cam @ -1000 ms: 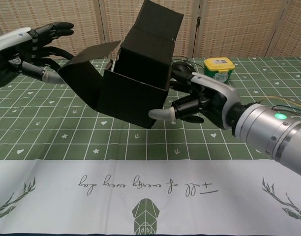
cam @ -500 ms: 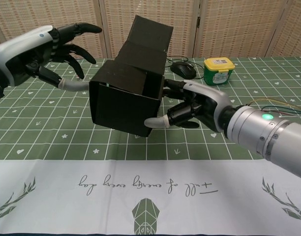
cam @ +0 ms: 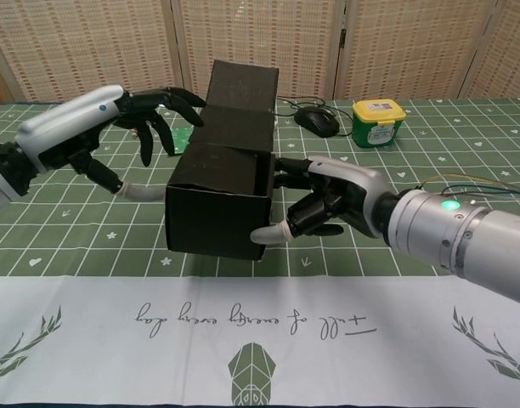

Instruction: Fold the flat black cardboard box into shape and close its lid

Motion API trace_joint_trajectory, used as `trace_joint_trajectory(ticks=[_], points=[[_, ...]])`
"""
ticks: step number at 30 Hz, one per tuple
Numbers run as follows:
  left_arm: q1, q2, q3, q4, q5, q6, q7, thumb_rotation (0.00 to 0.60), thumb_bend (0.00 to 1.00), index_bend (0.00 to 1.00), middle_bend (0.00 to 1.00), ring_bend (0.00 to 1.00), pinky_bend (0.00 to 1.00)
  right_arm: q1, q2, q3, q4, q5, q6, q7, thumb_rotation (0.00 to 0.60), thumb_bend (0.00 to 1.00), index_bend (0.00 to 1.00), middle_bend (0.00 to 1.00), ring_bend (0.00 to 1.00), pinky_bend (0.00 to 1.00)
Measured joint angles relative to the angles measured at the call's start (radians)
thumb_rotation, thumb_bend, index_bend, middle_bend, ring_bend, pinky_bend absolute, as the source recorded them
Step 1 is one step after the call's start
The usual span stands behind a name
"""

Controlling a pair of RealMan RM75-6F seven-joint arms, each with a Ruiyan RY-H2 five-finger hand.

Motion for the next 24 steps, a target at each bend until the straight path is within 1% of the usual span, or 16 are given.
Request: trace_joint_trajectory(ticks=[4,7,16,21,24], points=[[-0.022,-0.032,0.035,0.095,0.049,0.049,-0.007,0.6,0.04,0.3,0.19,0.45,0.53,0.005,0.007,-0.002,-0.001,0.002,-0.005,-0.012,0.6,0.39,0.34,0.42,0.8,0.97],[-0.042,-0.046,0.067,0.139,0.076,0.063,0.0,0.6,0.04,0.31,0.19,0.46,0.54,0.01,0.007,-0.006,0.007,0.002,-0.009,-0.027,0.6,0.39,0.34,0.42,0.8,0.97],[-0.061,-0.075,0.118,0.225,0.088,0.055,0.022,0.6,0.04,0.32,0.2,0.47,0.54,0.035,-0.016,-0.022,0.073,0.003,-0.034,-0.065,0.6,0.39,0.34,0.42,0.8,0.97],[-0.062,-0.114,0.148,0.291,0.094,0.057,0.022,0.6,0.04,0.34,0.23,0.48,0.54,0.04,-0.037,-0.034,0.122,-0.015,-0.055,-0.041,0.6,0.39,0.34,0.42,0.8,0.97],[-0.061,-0.139,0.169,0.328,0.097,0.058,0.018,0.6,0.04,0.35,0.24,0.49,0.54,0.039,-0.048,-0.044,0.154,-0.043,-0.059,-0.016,0.6,0.39,0.34,0.42,0.8,0.97]])
